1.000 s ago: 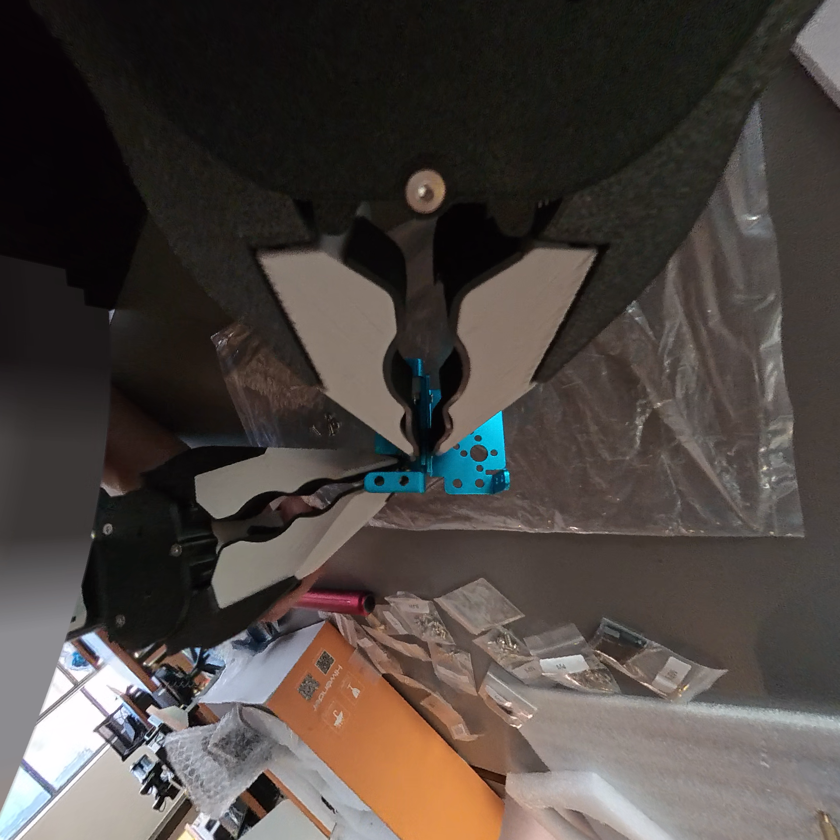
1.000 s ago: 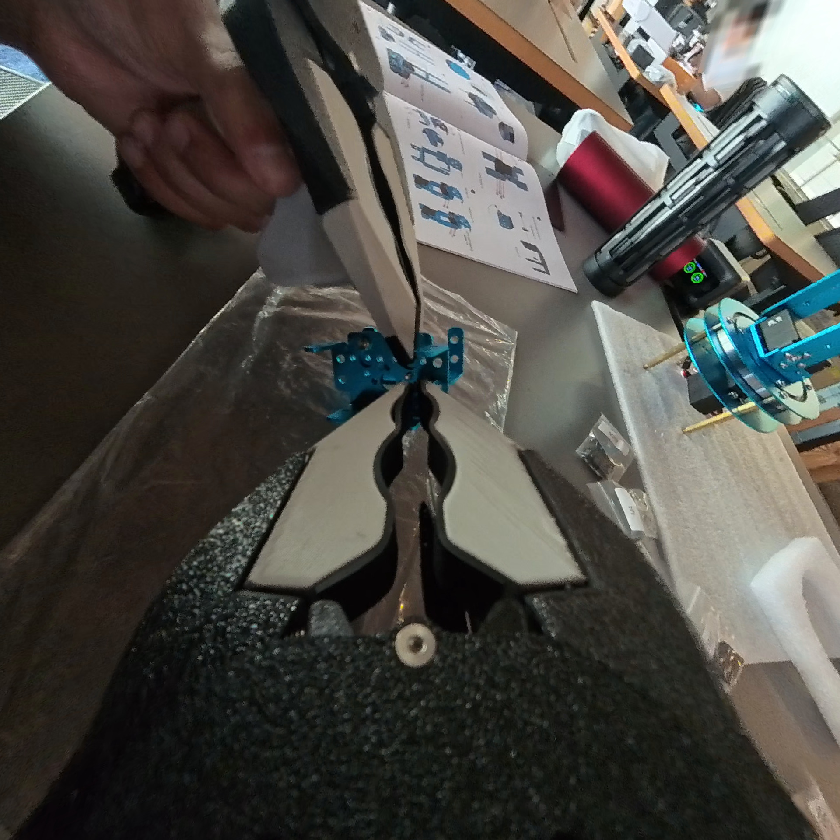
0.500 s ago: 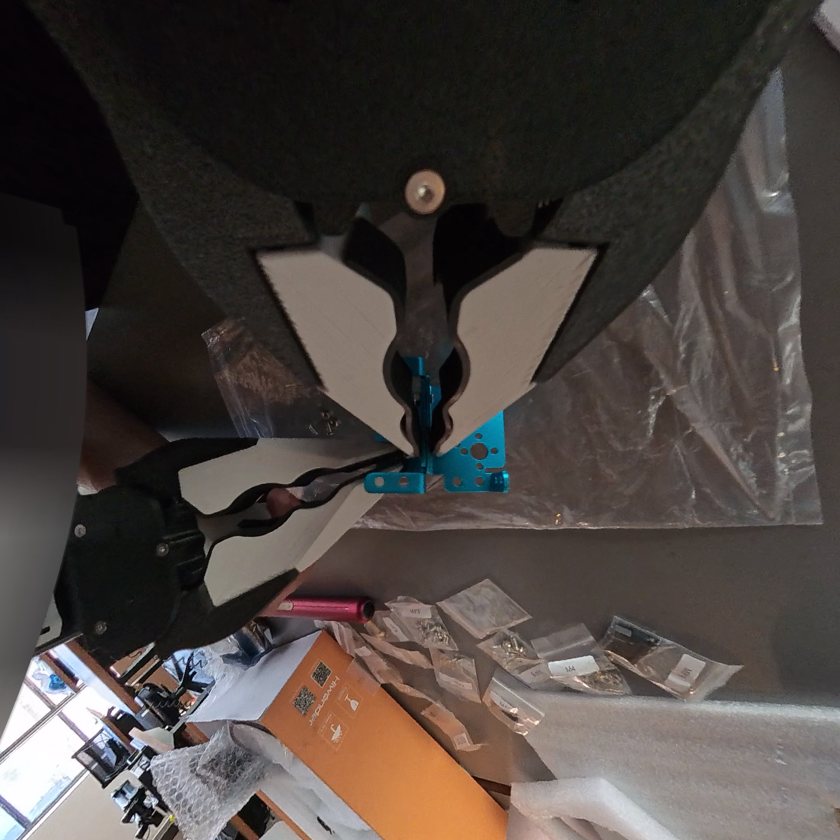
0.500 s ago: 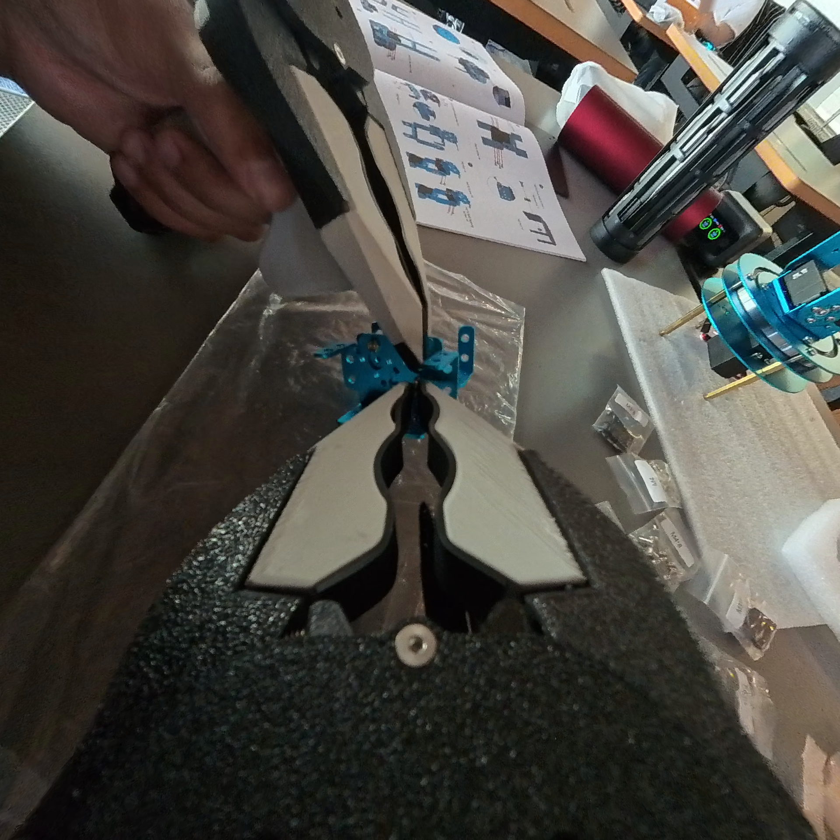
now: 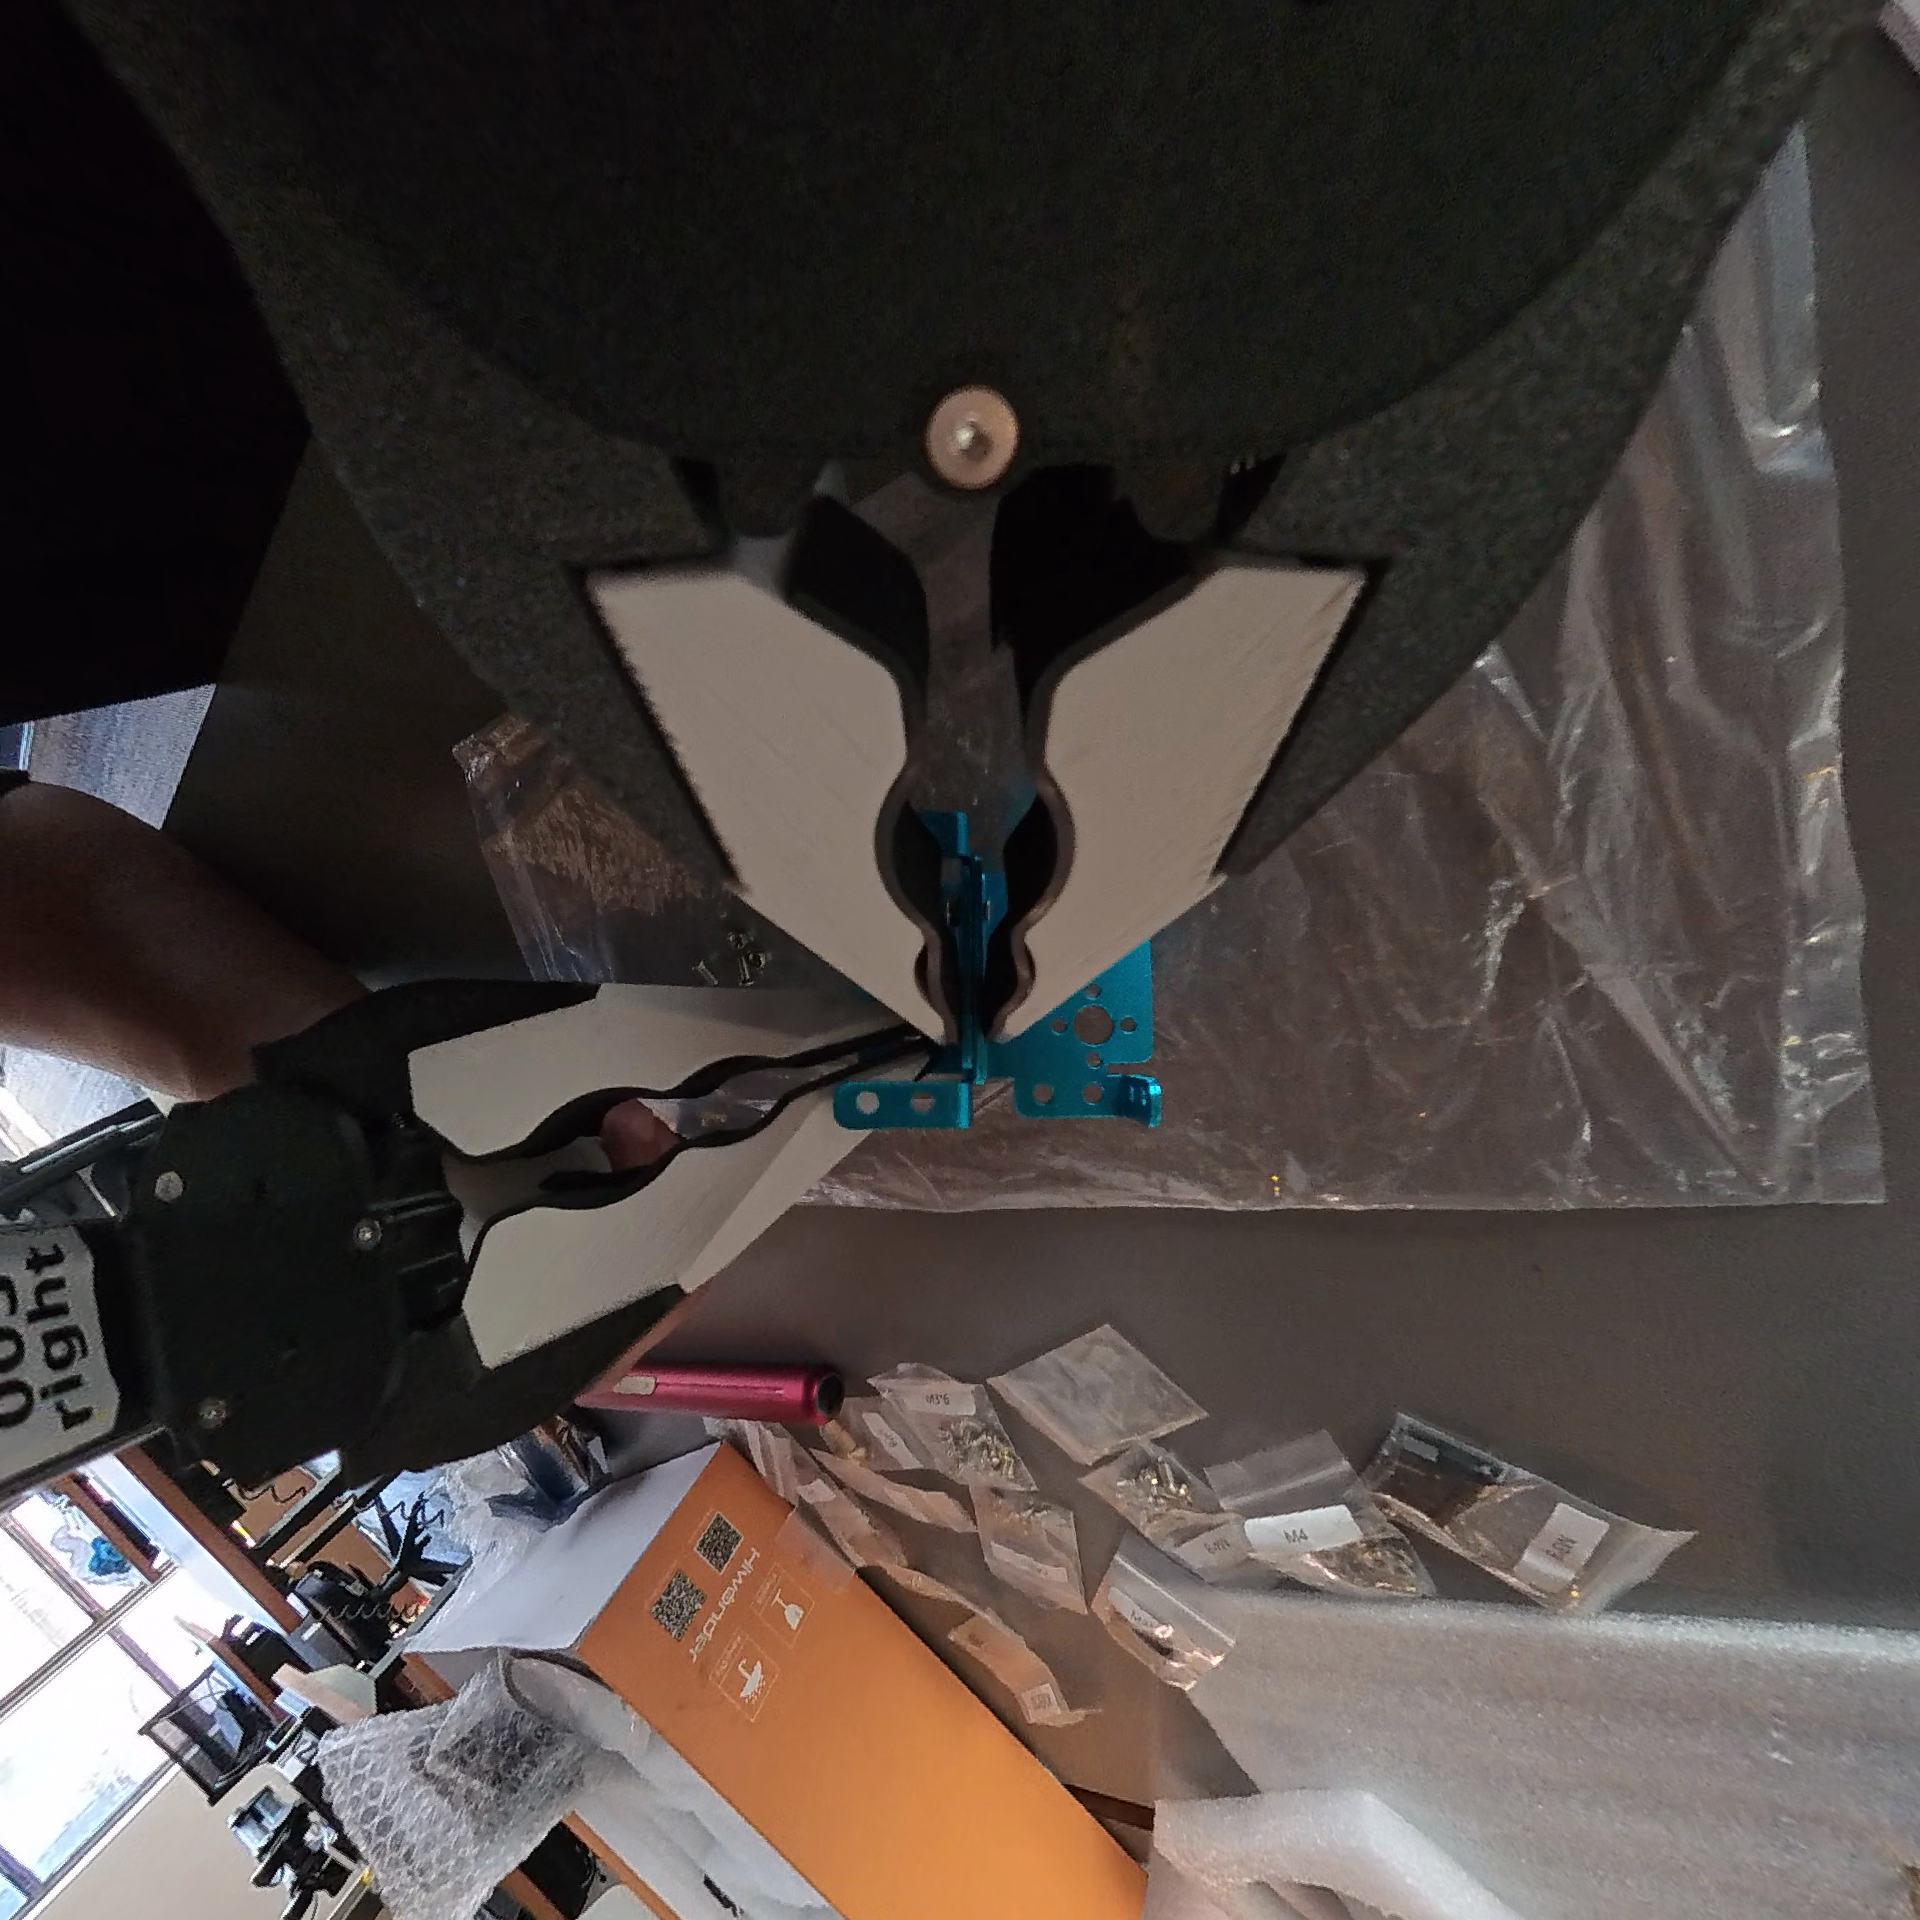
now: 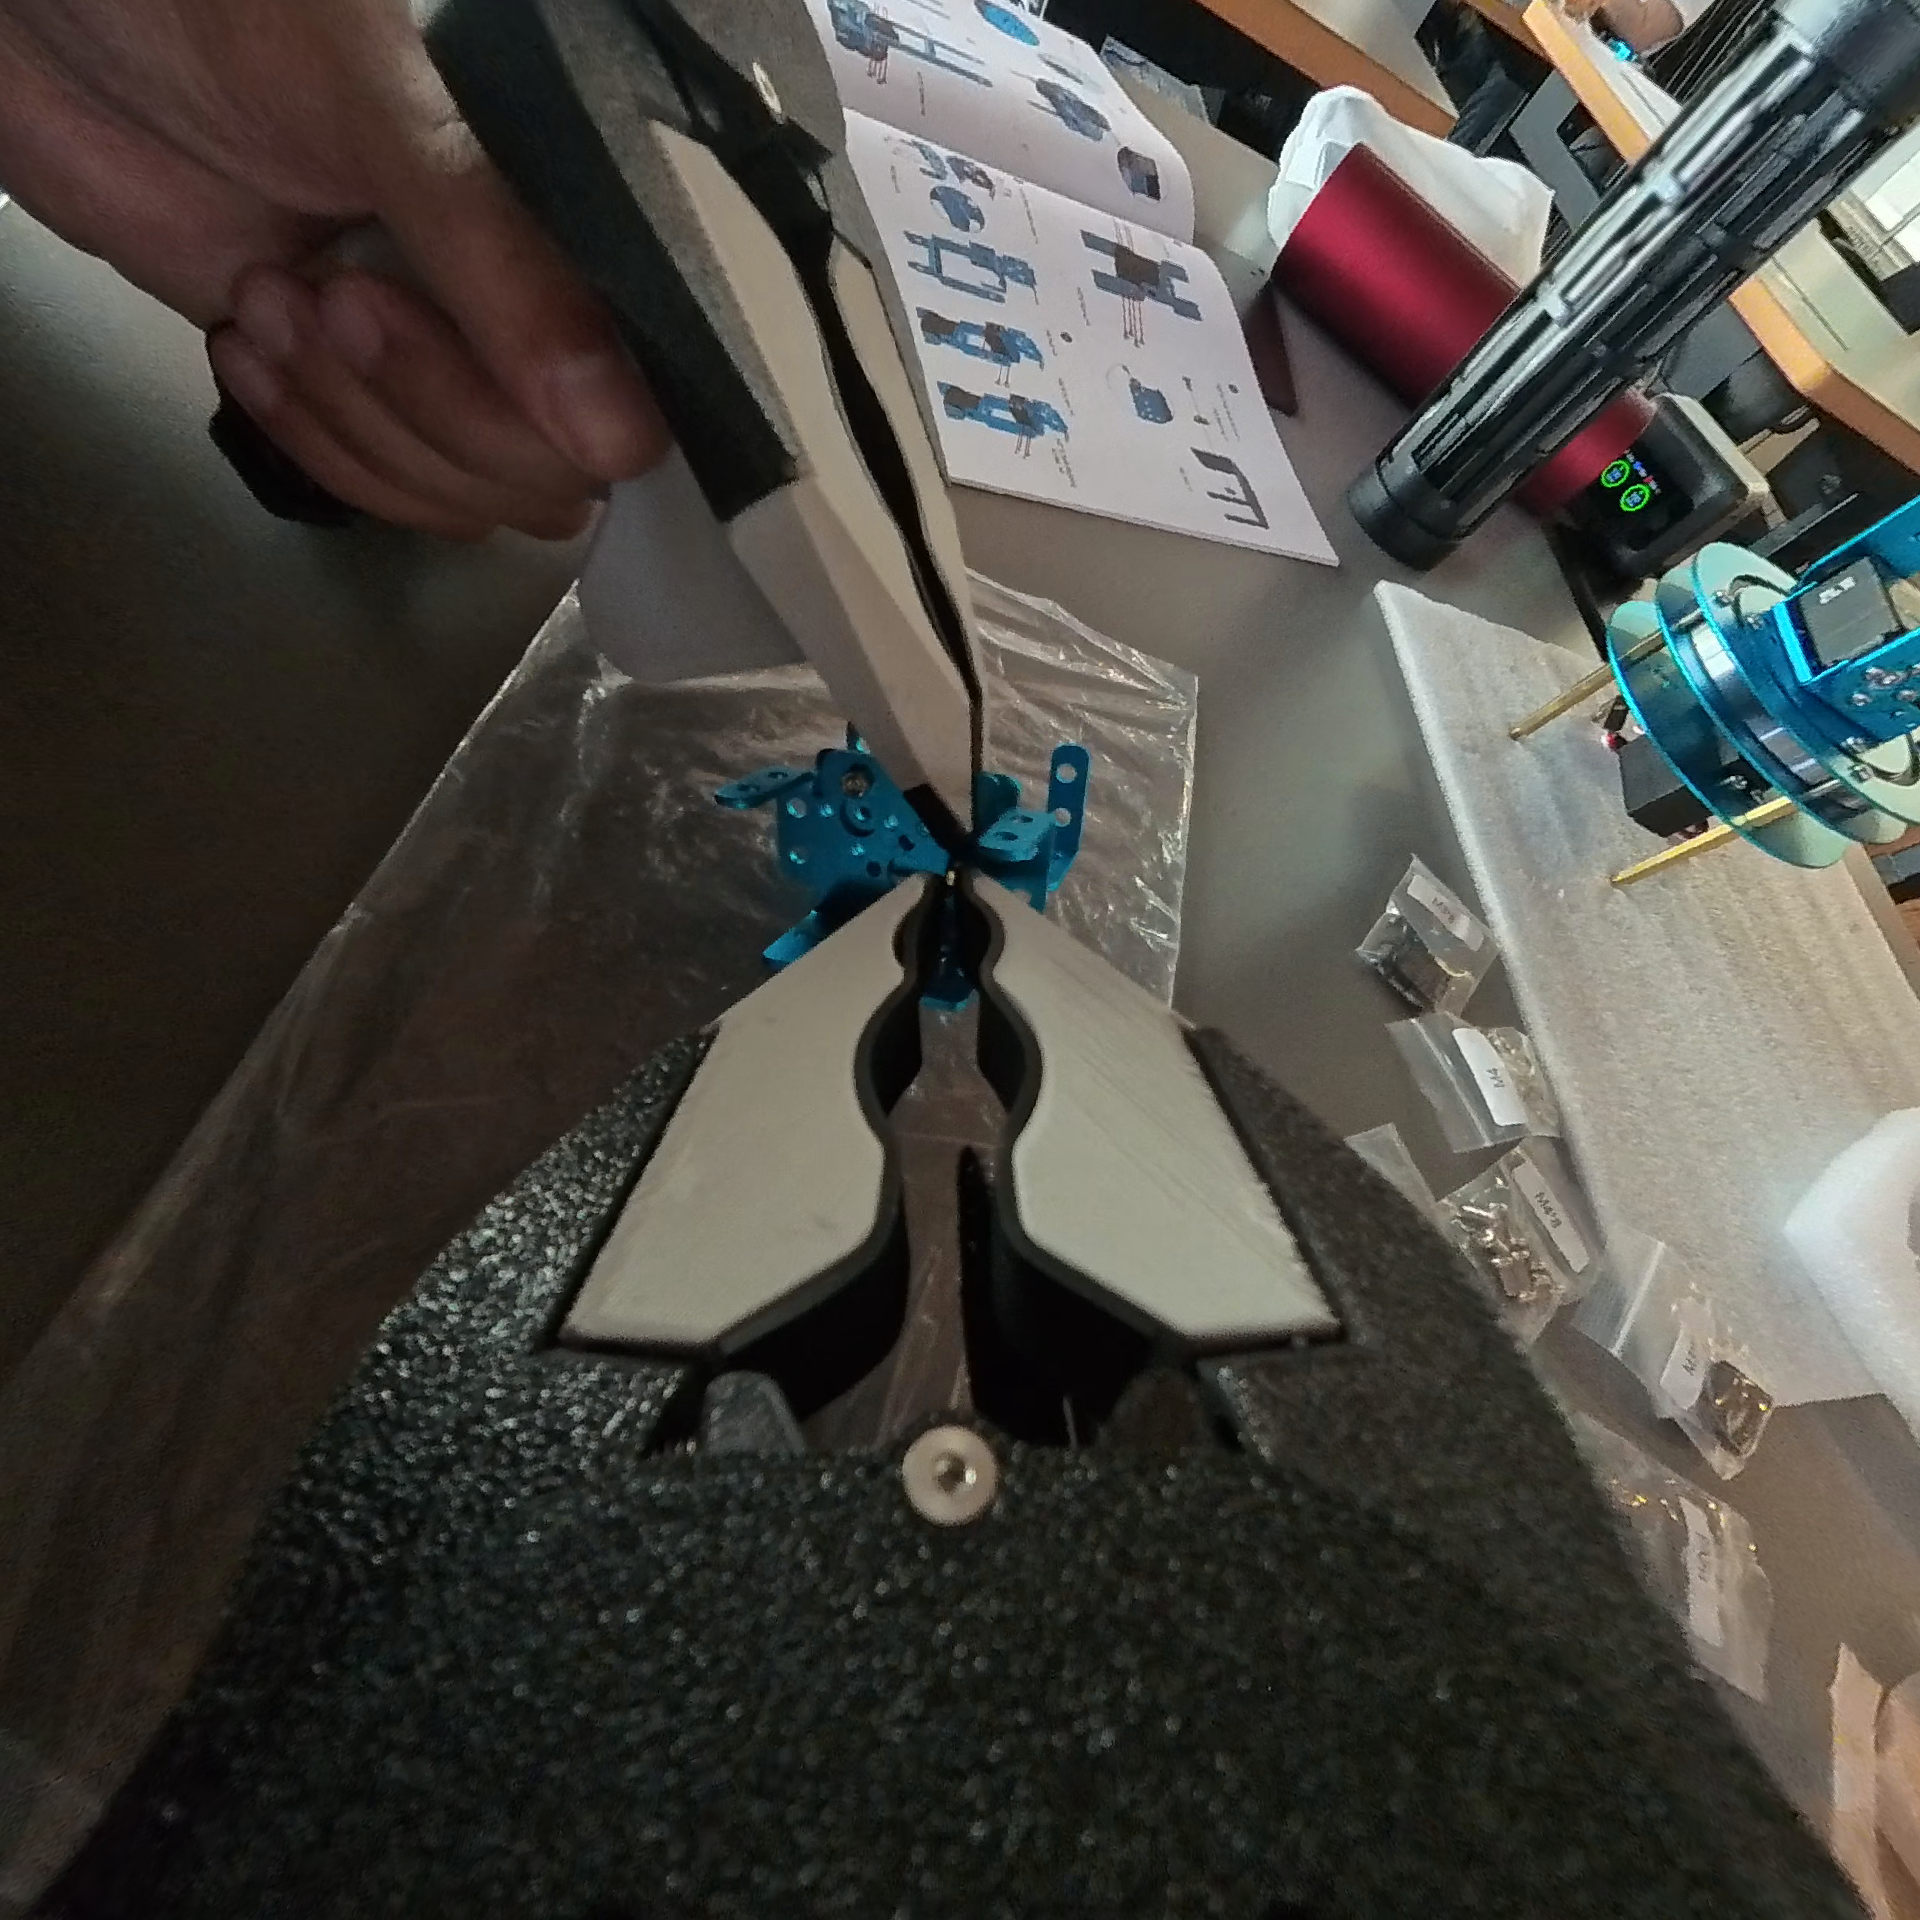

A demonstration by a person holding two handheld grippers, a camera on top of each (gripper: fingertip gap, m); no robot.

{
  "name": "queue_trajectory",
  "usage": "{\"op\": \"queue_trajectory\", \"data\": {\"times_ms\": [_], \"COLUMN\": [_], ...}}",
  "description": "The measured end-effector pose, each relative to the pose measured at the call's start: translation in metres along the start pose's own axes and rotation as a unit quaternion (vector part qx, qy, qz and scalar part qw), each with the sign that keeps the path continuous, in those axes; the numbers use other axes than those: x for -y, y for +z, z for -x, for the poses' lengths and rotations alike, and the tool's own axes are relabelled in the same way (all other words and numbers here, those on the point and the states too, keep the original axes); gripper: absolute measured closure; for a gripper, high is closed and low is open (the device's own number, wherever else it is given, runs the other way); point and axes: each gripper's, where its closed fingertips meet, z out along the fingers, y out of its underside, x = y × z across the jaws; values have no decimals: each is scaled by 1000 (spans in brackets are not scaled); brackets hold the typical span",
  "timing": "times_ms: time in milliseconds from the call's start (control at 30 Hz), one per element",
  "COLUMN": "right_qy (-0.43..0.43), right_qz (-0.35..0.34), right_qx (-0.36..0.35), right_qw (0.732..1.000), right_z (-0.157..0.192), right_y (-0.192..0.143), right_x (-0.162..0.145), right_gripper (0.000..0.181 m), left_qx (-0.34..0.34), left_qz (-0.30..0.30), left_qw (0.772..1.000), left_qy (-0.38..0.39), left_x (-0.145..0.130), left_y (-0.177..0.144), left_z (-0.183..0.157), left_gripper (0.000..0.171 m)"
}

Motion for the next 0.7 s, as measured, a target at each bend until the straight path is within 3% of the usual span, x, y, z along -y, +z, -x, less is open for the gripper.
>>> {"op": "queue_trajectory", "data": {"times_ms": [533,700], "right_qy": [-23,-7], "right_qz": [4,10], "right_qx": [-24,-19], "right_qw": [999,1000], "right_z": [-1,-3], "right_y": [2,0], "right_x": [0,-4], "right_gripper": [180,180], "left_qx": [2,58], "left_qz": [0,-3], "left_qw": [1000,996], "left_qy": [-1,68], "left_x": [0,3], "left_y": [0,-2], "left_z": [0,8], "left_gripper": [168,170]}}
